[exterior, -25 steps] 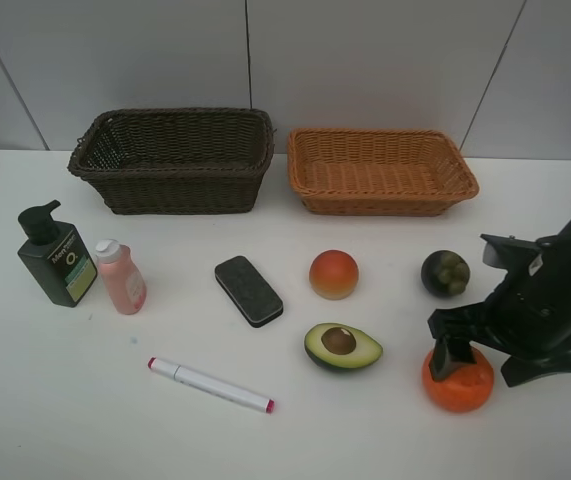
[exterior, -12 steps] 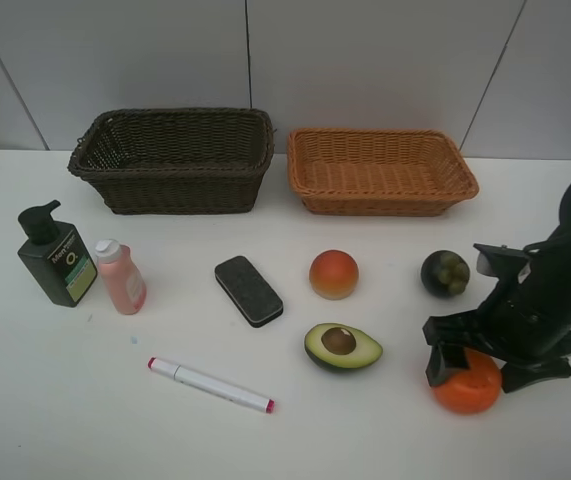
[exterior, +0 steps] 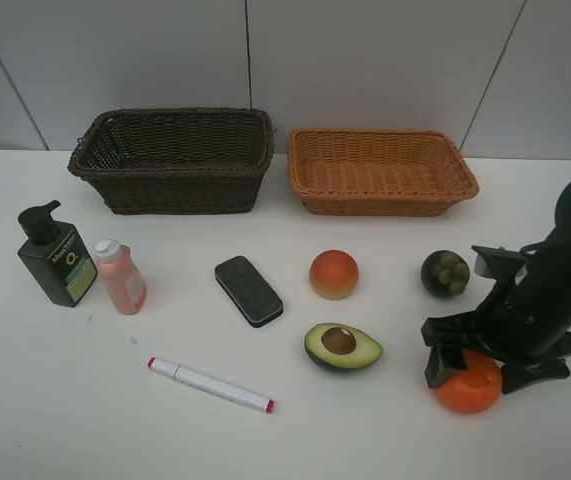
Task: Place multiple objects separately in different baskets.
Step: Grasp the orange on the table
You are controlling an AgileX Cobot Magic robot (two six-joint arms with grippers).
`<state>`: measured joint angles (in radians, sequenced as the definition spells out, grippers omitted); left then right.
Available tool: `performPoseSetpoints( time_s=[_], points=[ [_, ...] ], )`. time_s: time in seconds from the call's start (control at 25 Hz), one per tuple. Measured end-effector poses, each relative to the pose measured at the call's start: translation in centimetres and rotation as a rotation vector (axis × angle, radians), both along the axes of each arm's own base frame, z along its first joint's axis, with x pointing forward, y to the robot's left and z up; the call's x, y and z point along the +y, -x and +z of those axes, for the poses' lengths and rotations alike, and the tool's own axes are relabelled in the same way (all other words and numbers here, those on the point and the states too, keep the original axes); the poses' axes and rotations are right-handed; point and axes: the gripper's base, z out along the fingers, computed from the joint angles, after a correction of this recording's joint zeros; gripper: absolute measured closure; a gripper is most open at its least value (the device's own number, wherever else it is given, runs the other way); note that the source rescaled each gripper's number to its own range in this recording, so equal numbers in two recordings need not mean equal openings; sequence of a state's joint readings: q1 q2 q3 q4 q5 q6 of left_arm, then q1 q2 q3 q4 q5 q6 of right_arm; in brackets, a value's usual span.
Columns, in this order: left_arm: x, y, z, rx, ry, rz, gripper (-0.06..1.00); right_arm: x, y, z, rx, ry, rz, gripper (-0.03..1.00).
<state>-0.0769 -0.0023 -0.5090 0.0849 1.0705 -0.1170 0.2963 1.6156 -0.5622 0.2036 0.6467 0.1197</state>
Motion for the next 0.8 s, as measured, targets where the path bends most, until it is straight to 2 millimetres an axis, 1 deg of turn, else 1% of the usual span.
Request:
performPoseSetpoints(
  time_s=[0.08, 0.12, 0.16, 0.2, 0.24, 0.8],
  points=[
    [0.0, 0.0, 0.0, 0.0, 0.0, 0.0, -0.06, 0.0, -0.02, 0.0, -0.002, 0.0, 0.0, -0.02],
    [0.0, 0.0, 0.0, 0.0, 0.0, 0.0, -0.06, 0.0, -0.02, 0.0, -0.002, 0.0, 0.0, 0.0],
    [0.0, 0.0, 0.0, 0.0, 0.0, 0.0, -0.06, 0.0, -0.02, 0.0, -0.002, 0.0, 0.0, 0.06],
    [0.0, 0.0, 0.0, 0.0, 0.0, 0.0, -0.06, 0.01, -0.02, 0.0, -0.002, -0.001, -0.001, 0.24],
    [0.0, 0.0, 0.0, 0.0, 0.0, 0.0, -0.06, 0.01, -0.02, 0.0, -0.002, -0.001, -0.001, 0.32],
    [0.0, 0.0, 0.0, 0.0, 0.0, 0.0, -0.06, 0.03, -0.04, 0.04, 0.0, -0.002, -0.001, 0.32]
  ],
)
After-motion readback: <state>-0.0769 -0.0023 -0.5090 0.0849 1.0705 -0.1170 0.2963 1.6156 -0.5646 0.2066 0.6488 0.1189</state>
